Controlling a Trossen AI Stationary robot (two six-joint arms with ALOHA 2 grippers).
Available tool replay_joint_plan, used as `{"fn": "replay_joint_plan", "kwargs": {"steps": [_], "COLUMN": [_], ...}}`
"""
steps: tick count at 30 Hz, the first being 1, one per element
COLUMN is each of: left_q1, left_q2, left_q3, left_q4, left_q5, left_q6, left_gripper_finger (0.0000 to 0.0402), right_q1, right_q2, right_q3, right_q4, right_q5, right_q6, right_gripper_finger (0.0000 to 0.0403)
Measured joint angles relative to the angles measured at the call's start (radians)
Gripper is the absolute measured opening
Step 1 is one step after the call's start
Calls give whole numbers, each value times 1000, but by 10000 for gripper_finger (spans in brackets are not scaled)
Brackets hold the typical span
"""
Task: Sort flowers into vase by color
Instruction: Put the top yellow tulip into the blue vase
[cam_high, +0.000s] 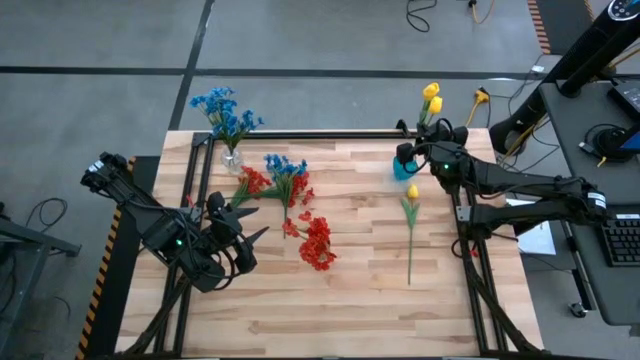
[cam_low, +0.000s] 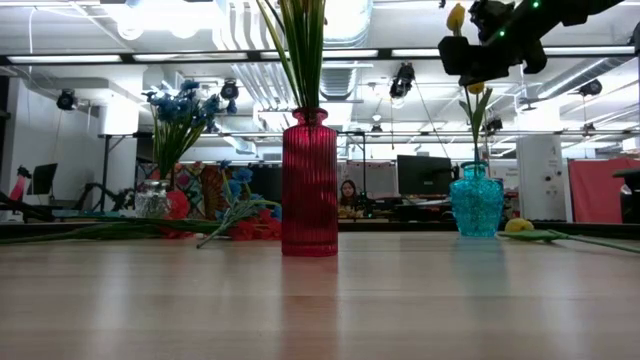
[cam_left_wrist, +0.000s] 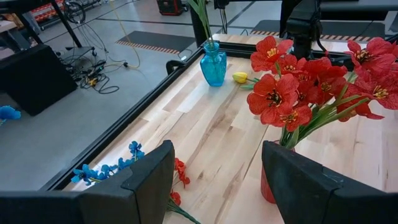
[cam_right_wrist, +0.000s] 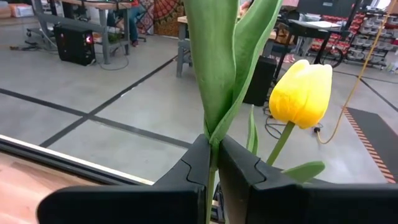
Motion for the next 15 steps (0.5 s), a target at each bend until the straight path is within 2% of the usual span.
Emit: {"fn": "replay_joint_plan", "kwargs": {"steps": [4,15], "left_q1": [0,0], "left_q2": [0,0], "left_q3": [0,0], "left_q4": [0,0], "left_q5": [0,0], "left_q6": [0,0], "left_gripper_finger": [225,225], "right_q1": [0,0], "right_q2": [0,0], "right_q3": [0,0], "right_q4": [0,-6], "right_q5": [0,0], "right_q6": [0,0], "right_gripper_finger": [30,107]}}
